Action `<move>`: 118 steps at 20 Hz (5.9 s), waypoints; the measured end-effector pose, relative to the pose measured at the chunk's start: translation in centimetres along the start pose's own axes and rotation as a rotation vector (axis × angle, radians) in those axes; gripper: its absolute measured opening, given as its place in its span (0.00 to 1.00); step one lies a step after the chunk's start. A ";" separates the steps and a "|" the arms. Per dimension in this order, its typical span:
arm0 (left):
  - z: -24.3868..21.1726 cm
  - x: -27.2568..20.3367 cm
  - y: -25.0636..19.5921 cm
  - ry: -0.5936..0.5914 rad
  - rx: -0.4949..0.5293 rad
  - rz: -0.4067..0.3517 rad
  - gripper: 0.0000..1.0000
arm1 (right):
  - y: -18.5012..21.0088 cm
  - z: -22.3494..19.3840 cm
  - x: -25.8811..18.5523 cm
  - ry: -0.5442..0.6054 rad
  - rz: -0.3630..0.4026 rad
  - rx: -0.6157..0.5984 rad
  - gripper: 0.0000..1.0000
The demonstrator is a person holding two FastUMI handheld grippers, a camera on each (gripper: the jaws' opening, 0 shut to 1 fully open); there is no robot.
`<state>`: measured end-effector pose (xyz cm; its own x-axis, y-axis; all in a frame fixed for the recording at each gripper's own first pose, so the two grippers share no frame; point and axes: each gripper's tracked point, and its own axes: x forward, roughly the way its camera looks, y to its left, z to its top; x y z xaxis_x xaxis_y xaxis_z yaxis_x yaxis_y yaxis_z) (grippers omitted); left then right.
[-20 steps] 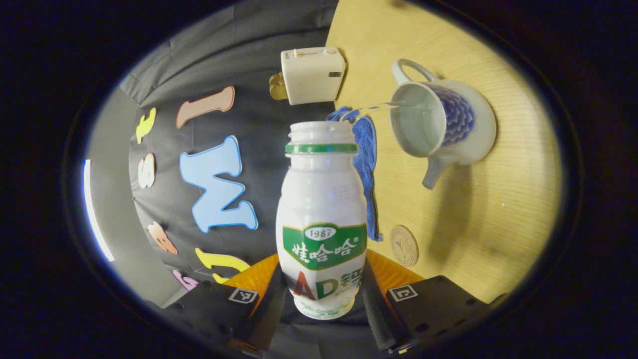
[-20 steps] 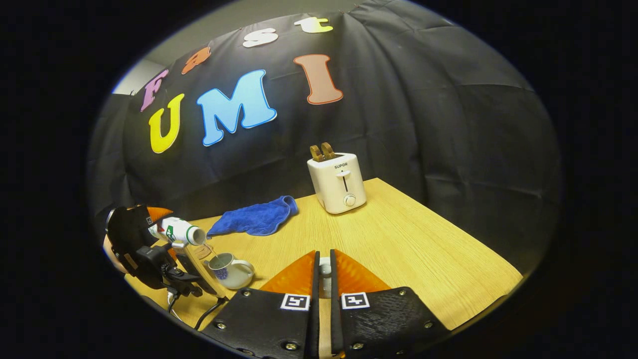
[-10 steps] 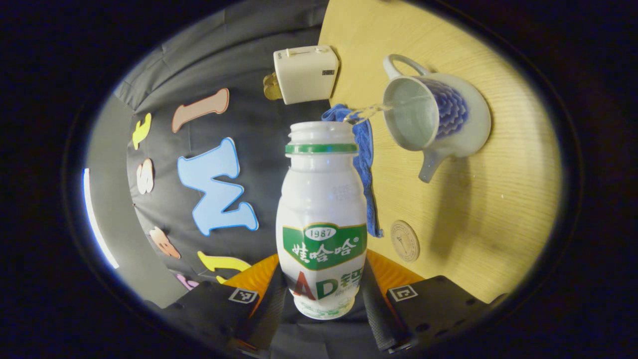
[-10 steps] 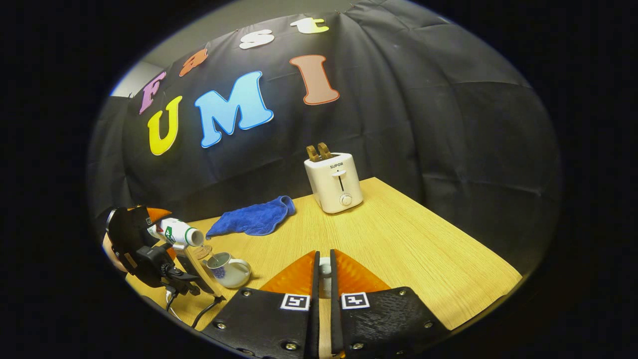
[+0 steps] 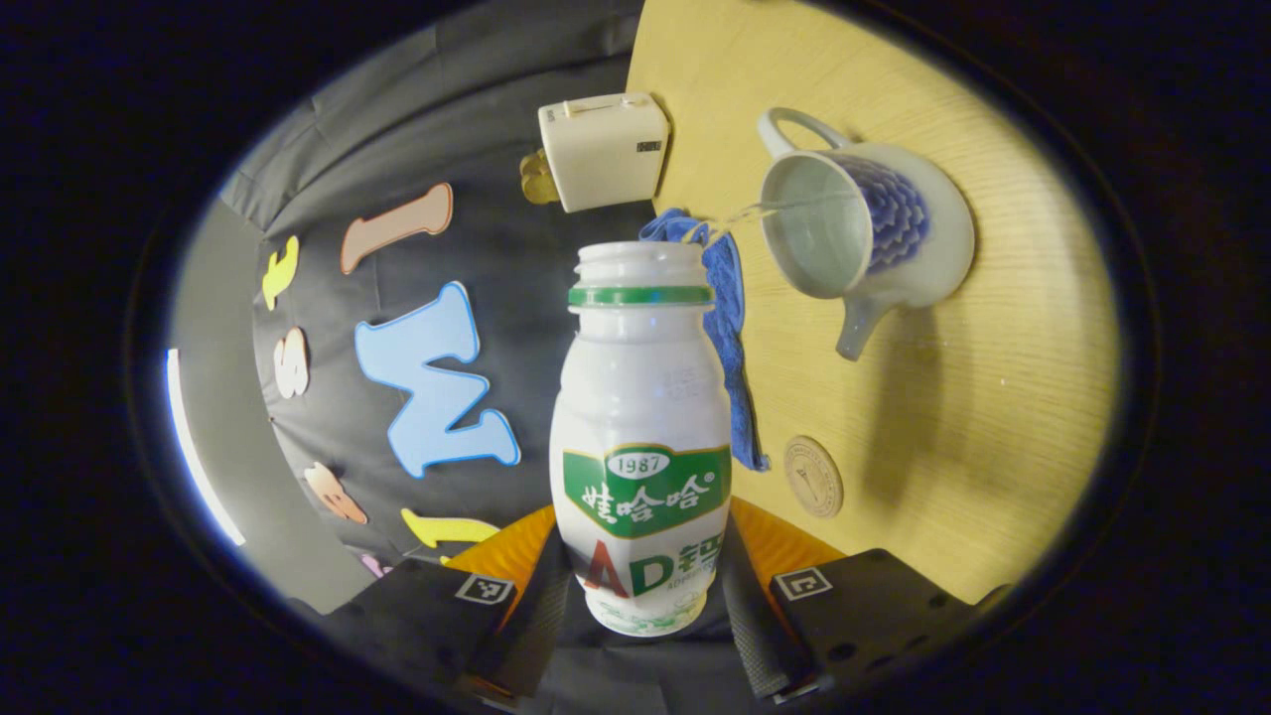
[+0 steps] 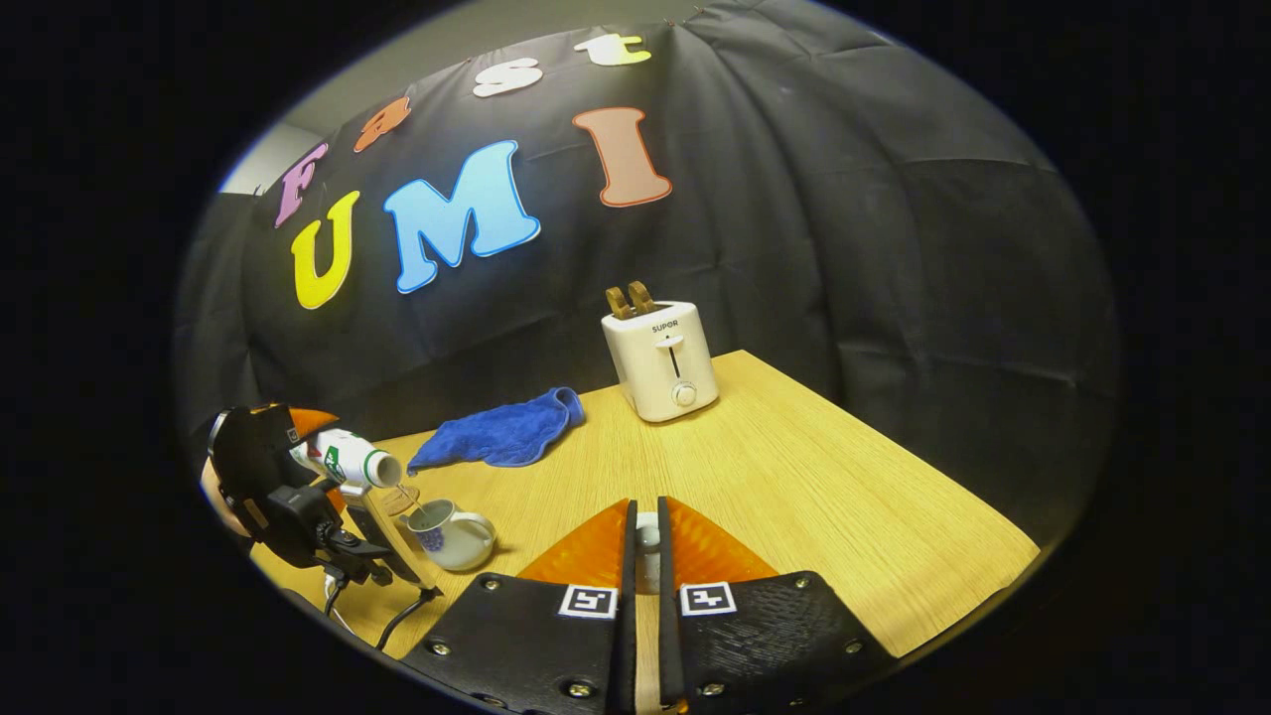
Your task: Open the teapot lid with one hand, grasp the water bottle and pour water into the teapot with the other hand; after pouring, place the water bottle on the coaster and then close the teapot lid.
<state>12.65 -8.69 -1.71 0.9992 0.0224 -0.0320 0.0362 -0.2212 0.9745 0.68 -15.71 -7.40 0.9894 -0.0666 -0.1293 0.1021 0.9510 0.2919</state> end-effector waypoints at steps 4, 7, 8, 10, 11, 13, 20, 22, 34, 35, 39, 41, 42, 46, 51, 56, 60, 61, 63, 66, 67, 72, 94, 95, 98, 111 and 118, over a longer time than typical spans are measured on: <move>-0.1 0.1 0.0 -0.001 0.012 -0.003 0.80 | 0.0 -0.1 -0.1 0.003 0.000 -0.004 0.08; -0.3 0.2 -0.2 0.002 0.023 -0.006 0.80 | 0.0 -0.1 -0.2 0.002 -0.002 -0.003 0.08; -0.3 0.3 -0.2 0.000 0.028 -0.006 0.80 | -0.1 -0.2 -0.2 0.003 -0.002 -0.003 0.08; -0.4 0.2 -0.3 0.002 0.035 -0.007 0.80 | -0.1 -0.4 -0.1 0.007 -0.004 -0.002 0.09; -0.5 0.3 -0.4 0.003 0.039 -0.009 0.80 | -0.1 -0.4 -0.1 0.010 -0.004 -0.002 0.08; -0.5 0.3 -0.5 0.003 0.050 -0.011 0.80 | -0.2 -0.6 -0.1 0.014 -0.003 -0.003 0.09; -0.4 0.5 -0.6 -0.004 0.099 -0.011 0.80 | 0.0 -0.7 -0.2 0.018 -0.003 -0.011 0.08; -0.3 0.5 -0.4 -0.009 0.115 -0.007 0.80 | 0.1 -0.7 -0.2 0.021 -0.002 -0.015 0.08; 0.3 1.1 0.0 -0.027 0.207 -0.008 0.86 | 0.4 -1.2 -0.4 0.033 0.003 -0.031 0.09; 0.3 1.1 0.0 -0.028 0.210 -0.009 0.86 | 0.3 -1.3 -0.4 0.035 0.004 -0.032 0.09; 0.6 1.1 0.2 -0.034 0.232 -0.005 0.86 | 0.5 -1.5 -0.3 0.043 0.007 -0.032 0.09; 0.7 1.0 0.1 -0.037 0.243 -0.008 0.80 | 0.5 -1.5 -0.4 0.043 0.005 -0.029 0.09; 0.7 1.1 0.1 -0.039 0.248 -0.010 0.80 | 0.4 -1.6 -0.4 0.044 0.004 -0.027 0.09; 0.8 1.2 0.0 -0.044 0.270 -0.008 0.80 | 0.2 -1.7 -0.6 0.046 -0.001 -0.029 0.09; 0.5 0.9 0.1 -0.035 0.291 -0.009 0.80 | 0.7 -1.6 -0.8 0.043 0.025 -0.026 0.08; 1.0 0.4 0.8 -0.047 0.319 0.008 0.80 | -0.1 -1.9 -1.0 0.056 0.029 -0.026 0.09; 1.6 0.5 0.8 -0.063 0.313 0.013 0.80 | -0.5 -1.5 -1.3 0.050 0.020 -0.008 0.08; 1.7 0.5 0.9 -0.065 0.310 0.013 0.80 | -0.5 -1.5 -1.4 0.052 0.021 -0.011 0.08; 1.8 0.3 0.8 -0.073 0.286 0.013 0.80 | -0.3 -1.5 -1.2 0.052 0.024 -0.020 0.09; 1.8 0.3 0.8 -0.088 0.230 0.014 0.80 | 0.2 -1.1 -1.1 0.048 0.034 -0.028 0.08; 1.7 0.2 0.8 -0.092 0.190 0.015 0.80 | 0.4 -0.9 -1.1 0.044 0.036 -0.030 0.08; 0.2 -0.8 0.6 -0.103 -0.145 -0.034 0.80 | 1.4 0.4 -1.4 0.011 0.044 -0.056 0.08; -7.1 -3.5 -3.0 -0.073 -1.245 -0.161 0.87 | 16.6 2.0 1.3 -0.066 0.243 -0.239 0.09; -7.5 -3.6 -3.2 -0.073 -1.285 -0.163 0.73 | 17.3 1.7 1.7 -0.059 0.250 -0.248 0.09; -8.0 -3.9 -3.9 -0.087 -1.402 -0.182 0.87 | 19.5 0.6 2.9 -0.035 0.274 -0.259 0.09; -9.4 -4.3 -3.7 -0.117 -1.539 -0.172 0.87 | 21.8 -3.0 7.3 0.036 0.284 -0.290 0.09; -9.0 -3.9 -4.5 -0.114 -1.572 -0.204 0.87 | 21.4 -4.4 8.4 0.069 0.287 -0.276 0.09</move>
<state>8.48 0.95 -3.93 0.9782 -0.1615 -0.1307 0.1854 0.9625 0.1978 10.70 5.42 -6.41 0.9635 0.2247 -0.1454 -0.2180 0.9740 0.0607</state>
